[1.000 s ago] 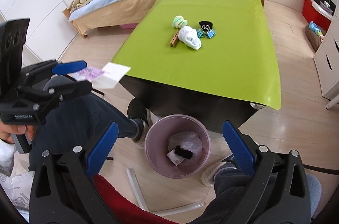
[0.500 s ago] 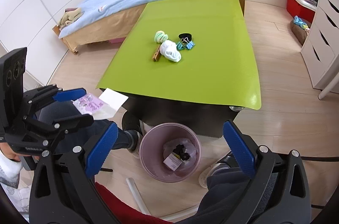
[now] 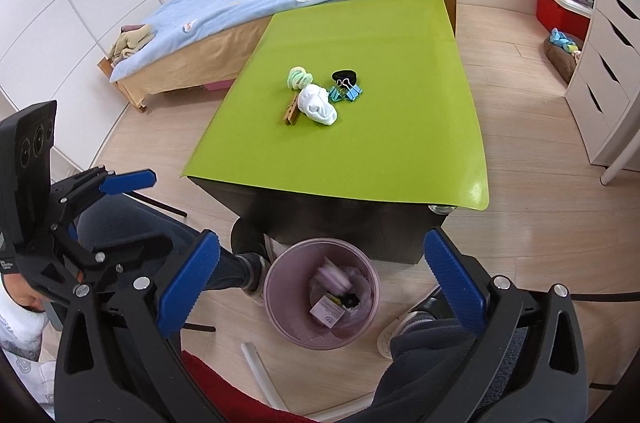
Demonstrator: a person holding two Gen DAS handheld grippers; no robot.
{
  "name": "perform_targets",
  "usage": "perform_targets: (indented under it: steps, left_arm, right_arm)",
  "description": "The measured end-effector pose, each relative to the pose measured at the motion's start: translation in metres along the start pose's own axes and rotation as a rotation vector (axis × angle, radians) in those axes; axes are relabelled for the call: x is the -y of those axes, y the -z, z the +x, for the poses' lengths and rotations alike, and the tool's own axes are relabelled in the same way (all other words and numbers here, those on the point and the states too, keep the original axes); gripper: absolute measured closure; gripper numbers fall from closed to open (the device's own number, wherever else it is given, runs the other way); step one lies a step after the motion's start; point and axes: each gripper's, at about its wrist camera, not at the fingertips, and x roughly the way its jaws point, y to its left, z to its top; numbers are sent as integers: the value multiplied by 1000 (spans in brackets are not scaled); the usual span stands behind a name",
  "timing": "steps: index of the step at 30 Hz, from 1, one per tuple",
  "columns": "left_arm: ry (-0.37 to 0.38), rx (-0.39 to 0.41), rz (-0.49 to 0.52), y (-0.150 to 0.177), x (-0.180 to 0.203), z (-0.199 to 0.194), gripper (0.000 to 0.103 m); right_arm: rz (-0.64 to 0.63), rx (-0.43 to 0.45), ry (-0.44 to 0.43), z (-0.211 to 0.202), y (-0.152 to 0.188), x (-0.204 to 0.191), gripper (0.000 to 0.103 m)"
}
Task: Collect trash
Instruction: 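Lower sock and card over the wastebasket and open both grippers, then reach the right gripper to the white sock and grasp it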
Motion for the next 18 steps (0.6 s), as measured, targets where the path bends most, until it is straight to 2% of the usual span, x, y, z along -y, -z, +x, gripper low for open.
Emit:
perform_targets:
  steps: [18]
  left_arm:
    - [-51,20,-68,-1,-22,-3,8]
  right_arm:
    - [-21,-24,-19,13,-3,-9,3]
